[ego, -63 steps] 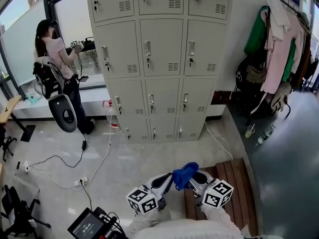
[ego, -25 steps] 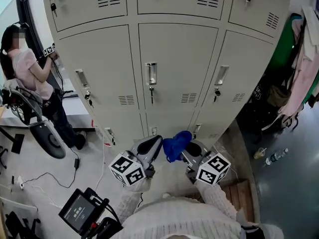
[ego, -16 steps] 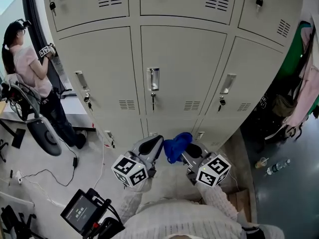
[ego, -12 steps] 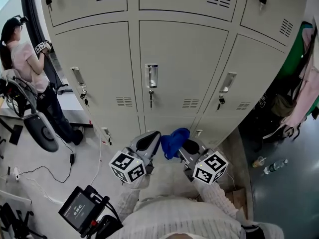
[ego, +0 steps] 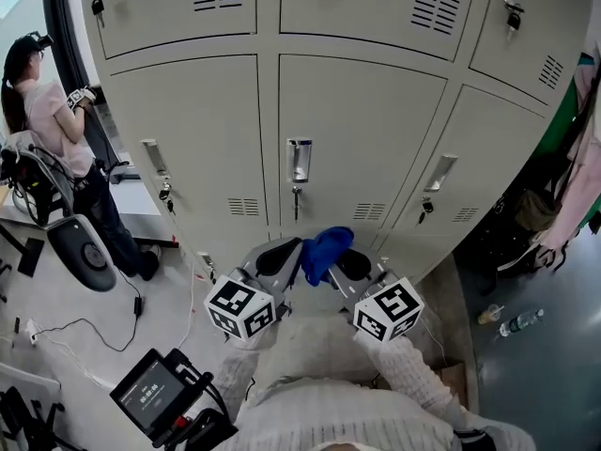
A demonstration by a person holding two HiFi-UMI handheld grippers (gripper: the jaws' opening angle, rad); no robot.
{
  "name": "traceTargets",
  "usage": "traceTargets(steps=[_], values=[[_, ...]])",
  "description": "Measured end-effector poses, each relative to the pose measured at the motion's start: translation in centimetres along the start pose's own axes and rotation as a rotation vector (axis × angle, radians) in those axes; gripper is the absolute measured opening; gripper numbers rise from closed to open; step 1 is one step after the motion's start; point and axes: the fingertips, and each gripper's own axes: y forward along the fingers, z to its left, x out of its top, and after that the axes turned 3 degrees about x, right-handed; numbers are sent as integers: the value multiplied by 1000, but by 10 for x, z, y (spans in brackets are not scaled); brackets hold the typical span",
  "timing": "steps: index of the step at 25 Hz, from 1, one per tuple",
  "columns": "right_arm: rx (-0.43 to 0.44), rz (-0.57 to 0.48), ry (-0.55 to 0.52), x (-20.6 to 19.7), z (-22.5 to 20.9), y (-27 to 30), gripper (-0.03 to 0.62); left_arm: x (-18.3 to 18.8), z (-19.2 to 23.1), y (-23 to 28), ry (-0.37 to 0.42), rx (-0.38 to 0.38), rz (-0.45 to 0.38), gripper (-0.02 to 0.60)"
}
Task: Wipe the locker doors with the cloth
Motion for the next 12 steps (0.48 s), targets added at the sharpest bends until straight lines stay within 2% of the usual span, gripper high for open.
traceTargets(steps=[5,7,10,12], values=[[-12,-75,-198,79,-14,38,55,77,23,15,154,2,-92,5],[-27,-124,-244,113,-24,54,54,108,31,21,206,10,-126,5],[-73,-178,-325,159,-33,72,55,145,36,29,298,7,-137,5],[-131,-184,-439,191,-37,79,55,170,36,30,371,10,-152,5]])
